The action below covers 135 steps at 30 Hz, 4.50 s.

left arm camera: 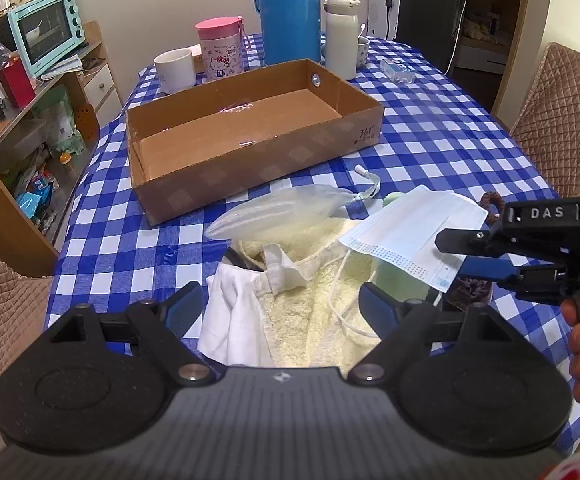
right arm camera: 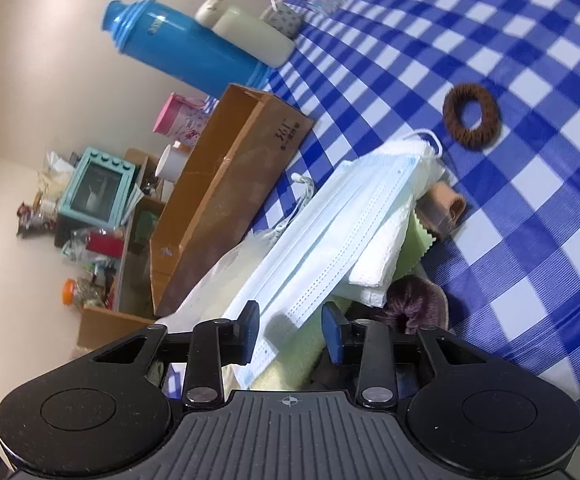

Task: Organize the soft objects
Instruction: 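Grasp the white face mask with the right gripper while the left gripper approaches the clear bag, then grasp the clear plastic bag with the left gripper and lift it, then lower the bag and mask into the cardboard tray and open both grippers, then move the left gripper back over the cream towel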

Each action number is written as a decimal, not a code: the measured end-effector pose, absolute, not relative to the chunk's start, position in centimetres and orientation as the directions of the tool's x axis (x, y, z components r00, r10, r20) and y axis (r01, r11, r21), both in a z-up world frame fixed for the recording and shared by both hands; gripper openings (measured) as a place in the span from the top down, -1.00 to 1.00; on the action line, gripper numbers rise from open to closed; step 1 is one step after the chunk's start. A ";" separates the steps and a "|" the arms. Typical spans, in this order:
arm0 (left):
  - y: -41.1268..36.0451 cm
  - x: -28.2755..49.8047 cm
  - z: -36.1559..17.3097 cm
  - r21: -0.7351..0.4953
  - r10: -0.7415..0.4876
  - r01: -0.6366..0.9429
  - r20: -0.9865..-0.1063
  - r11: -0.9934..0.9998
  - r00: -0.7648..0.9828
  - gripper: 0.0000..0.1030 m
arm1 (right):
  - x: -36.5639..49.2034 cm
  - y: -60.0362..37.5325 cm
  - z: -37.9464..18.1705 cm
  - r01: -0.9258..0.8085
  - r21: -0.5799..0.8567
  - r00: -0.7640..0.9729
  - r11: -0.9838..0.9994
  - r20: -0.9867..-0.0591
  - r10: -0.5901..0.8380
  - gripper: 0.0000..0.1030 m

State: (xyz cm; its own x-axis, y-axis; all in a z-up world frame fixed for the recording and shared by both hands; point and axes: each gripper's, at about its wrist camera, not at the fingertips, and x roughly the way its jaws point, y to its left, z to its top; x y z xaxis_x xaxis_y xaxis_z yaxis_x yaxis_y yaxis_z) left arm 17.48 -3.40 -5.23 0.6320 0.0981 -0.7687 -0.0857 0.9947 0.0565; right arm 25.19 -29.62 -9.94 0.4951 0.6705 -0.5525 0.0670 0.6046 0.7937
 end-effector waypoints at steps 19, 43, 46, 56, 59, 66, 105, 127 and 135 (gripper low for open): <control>-1.3 21.8 -5.8 0.176 0.057 0.112 -0.740 0.978 0.670 -0.33 | 25.8 -29.0 -4.9 0.024 0.753 0.640 0.658 -0.517 0.568 0.99; 1.3 24.3 -2.3 0.120 -0.141 0.279 -0.639 0.953 0.756 0.90 | 28.0 -27.5 0.2 -0.077 0.661 0.659 0.746 -0.528 0.536 0.99; 2.4 24.6 -0.4 0.128 -0.122 0.245 -0.599 0.961 0.792 0.90 | 29.1 -26.6 0.9 -0.098 0.688 0.656 0.719 -0.499 0.567 0.99; 6.3 28.6 1.3 0.168 -0.038 0.159 -0.560 0.973 0.828 0.89 | 35.0 -21.3 3.1 -0.155 0.793 0.653 0.589 -0.365 0.664 0.99; 7.2 30.2 0.8 0.178 -0.024 0.149 -0.561 0.973 0.827 0.89 | 36.6 -19.5 3.2 -0.173 0.797 0.656 0.579 -0.345 0.672 0.99; 9.4 34.8 -4.4 0.161 0.000 0.139 -0.655 0.977 0.756 0.66 | 39.0 -17.4 1.1 -0.143 0.800 0.652 0.583 -0.367 0.664 0.99; 15.0 32.6 -7.2 -0.005 0.008 -0.019 -0.754 1.000 0.656 0.34 | 40.8 -9.5 -5.6 -0.313 0.206 0.608 0.927 -0.706 0.362 -0.29; 12.8 35.3 -8.0 -0.036 -0.023 -0.008 -0.767 0.999 0.641 0.28 | 36.0 -16.0 -4.0 -0.222 0.047 0.695 0.974 -0.693 0.192 -0.30; 12.2 30.6 -5.0 -0.037 -0.032 0.006 -0.736 0.999 0.676 0.24 | 31.5 -22.4 -2.4 -0.167 0.169 0.690 0.971 -0.684 0.238 -0.30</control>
State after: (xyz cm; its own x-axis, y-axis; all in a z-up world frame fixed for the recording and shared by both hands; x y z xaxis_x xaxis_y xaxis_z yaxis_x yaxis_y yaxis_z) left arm 30.61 12.23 -4.95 0.6762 -0.0317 -0.7361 0.0061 0.9993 -0.0374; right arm 31.46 -22.37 -2.45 0.6901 0.2377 -0.6836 -0.1672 0.9713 0.1690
